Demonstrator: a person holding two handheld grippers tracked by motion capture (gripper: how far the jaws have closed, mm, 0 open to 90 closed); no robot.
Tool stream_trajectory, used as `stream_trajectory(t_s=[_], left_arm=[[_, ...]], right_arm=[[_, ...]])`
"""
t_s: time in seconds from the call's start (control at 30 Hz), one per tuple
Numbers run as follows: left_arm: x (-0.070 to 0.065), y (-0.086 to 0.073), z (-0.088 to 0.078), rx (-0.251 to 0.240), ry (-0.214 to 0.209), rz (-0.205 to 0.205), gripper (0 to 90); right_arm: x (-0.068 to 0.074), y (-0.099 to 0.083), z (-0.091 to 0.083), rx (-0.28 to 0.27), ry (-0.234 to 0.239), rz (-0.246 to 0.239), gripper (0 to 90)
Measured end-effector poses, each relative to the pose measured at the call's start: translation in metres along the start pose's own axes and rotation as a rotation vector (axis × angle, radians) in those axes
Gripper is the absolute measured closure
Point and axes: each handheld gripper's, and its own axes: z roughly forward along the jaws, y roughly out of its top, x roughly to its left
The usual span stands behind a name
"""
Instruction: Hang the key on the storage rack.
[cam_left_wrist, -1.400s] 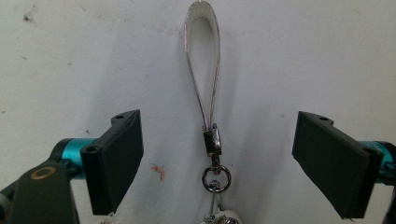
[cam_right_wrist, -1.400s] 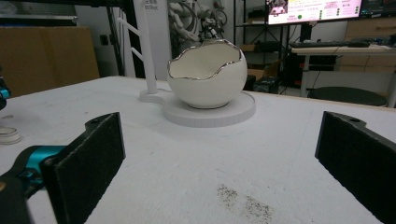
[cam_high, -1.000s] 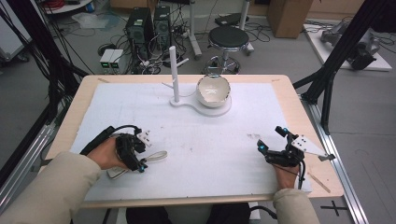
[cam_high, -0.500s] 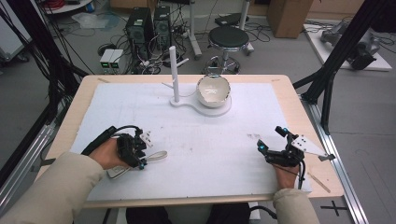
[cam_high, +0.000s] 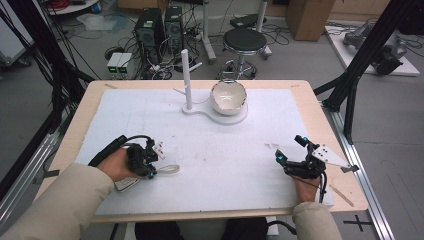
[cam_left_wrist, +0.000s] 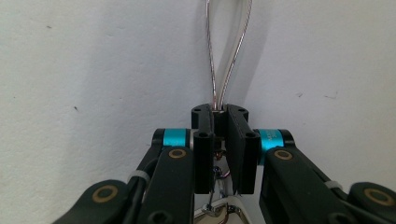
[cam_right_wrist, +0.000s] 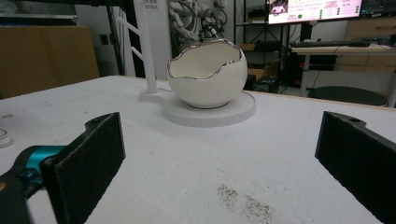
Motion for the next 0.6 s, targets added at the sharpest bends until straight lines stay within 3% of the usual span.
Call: stream_trajectory(t_s=[0.33, 0.5, 0.6], left_arm=[[0.001, -0.001, 0.000, 0.001, 0.000, 0.000, 81.4], [0.003, -0.003, -0.006, -0.032, 0.009, -0.014, 81.4], [0.006, -0.004, -0.012, -0.059, 0.037, -0.040, 81.5]], right_arm=[[0.000, 0.000, 0.000, -0.001, -0.001, 0.000, 0.5], [0.000, 0.000, 0.000, -0.002, -0.001, -0.003, 0.6], [0.000, 0.000, 0.000, 0.001, -0.001, -0.001, 0.6]])
